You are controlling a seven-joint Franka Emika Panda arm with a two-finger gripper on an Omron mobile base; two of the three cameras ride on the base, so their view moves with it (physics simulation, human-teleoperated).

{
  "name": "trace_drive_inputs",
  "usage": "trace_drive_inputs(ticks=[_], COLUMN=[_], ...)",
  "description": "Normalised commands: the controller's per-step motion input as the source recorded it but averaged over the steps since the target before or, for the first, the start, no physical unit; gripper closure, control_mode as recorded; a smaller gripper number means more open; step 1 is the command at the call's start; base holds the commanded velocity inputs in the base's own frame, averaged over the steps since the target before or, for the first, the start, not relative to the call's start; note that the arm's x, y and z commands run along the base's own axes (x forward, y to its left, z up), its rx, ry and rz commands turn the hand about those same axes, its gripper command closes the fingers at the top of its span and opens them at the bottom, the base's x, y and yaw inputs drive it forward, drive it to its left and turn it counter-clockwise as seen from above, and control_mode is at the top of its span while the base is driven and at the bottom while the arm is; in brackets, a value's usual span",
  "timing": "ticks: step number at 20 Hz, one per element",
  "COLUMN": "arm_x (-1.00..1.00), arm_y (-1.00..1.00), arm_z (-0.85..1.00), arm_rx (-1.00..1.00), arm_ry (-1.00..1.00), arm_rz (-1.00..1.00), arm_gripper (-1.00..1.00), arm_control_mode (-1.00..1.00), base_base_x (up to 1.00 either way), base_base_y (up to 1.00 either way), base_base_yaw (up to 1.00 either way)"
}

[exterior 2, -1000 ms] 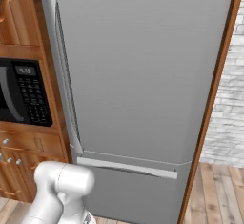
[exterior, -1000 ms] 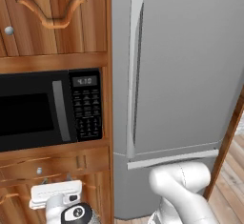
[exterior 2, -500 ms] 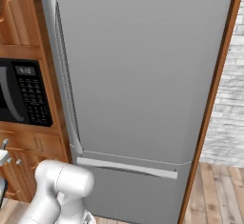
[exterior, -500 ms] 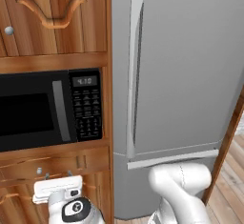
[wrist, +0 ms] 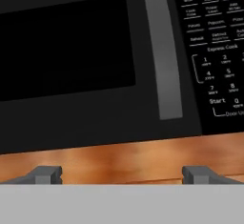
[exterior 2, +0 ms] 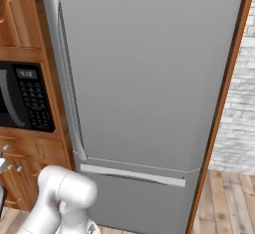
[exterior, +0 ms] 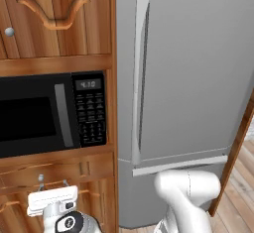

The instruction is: Take the tongs from the drawer on the left and place them on the dining counter next to the tray containing the kebab skewer.

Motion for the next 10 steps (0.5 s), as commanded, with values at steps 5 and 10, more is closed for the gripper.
trace_drive_inputs(ticks=[5,10], arm_x=[0.29,0.4], arm_y=[0.15,0.03], arm_z=[-0.22,-0.34], arm_rx=[0.0,-0.02], arm_ry=[-0.09,-0.09], arm_rz=[-0.06,-0.06], arm_gripper=[-1.0,-1.0], arm_control_mode=[-1.0,-1.0], base_base_x=[0.0,0.0], base_base_y=[0.0,0.0], base_base_yaw=[0.0,0.0])
